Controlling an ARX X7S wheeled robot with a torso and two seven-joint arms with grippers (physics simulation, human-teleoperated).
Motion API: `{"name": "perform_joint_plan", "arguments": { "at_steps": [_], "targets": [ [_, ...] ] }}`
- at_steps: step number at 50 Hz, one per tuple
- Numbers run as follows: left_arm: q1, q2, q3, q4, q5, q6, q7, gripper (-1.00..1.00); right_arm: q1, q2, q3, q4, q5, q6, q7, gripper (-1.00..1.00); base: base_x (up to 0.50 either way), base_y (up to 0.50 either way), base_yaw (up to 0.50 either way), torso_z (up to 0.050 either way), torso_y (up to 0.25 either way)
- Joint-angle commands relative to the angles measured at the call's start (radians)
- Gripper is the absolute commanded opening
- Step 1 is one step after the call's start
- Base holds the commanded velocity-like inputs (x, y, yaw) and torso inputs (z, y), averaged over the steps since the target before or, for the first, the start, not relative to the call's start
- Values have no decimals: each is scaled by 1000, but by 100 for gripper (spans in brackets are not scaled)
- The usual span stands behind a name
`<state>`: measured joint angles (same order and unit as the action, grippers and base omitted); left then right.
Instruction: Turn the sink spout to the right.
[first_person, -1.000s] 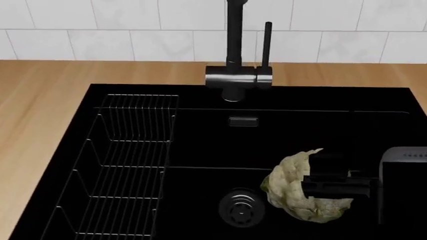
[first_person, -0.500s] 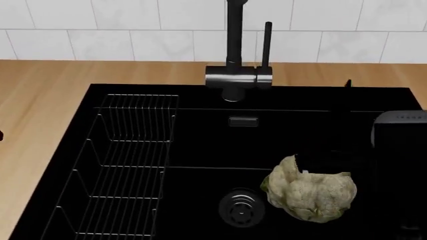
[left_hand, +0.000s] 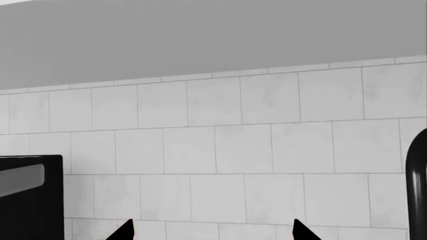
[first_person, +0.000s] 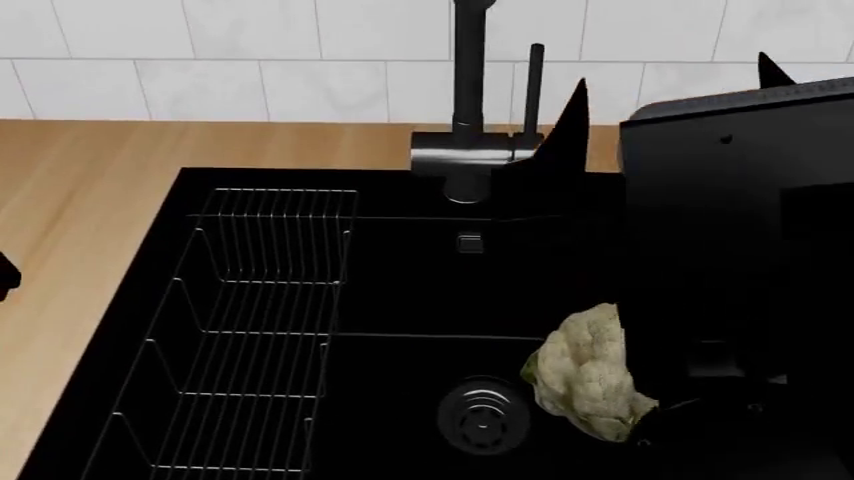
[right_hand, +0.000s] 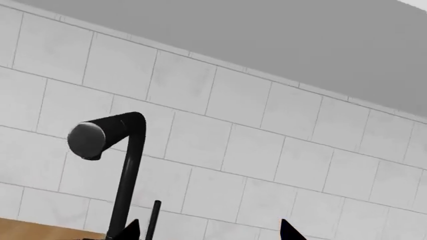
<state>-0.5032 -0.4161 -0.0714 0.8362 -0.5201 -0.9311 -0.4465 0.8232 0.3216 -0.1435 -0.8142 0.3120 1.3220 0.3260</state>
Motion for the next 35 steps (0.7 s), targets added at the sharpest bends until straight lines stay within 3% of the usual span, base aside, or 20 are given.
{"name": "perform_joint_plan", "arguments": {
  "at_steps": [1,35],
  "targets": [
    [3,-1,12,-5,3,7,-4,100,63,-77,-65,52,23,-2,2,100,0,0,0,0,0],
    [14,-8,22,-4,-7,21,-12,100,134,-172,-141,166,51,-33,16,100,0,0,0,0,0]
  ]
}}
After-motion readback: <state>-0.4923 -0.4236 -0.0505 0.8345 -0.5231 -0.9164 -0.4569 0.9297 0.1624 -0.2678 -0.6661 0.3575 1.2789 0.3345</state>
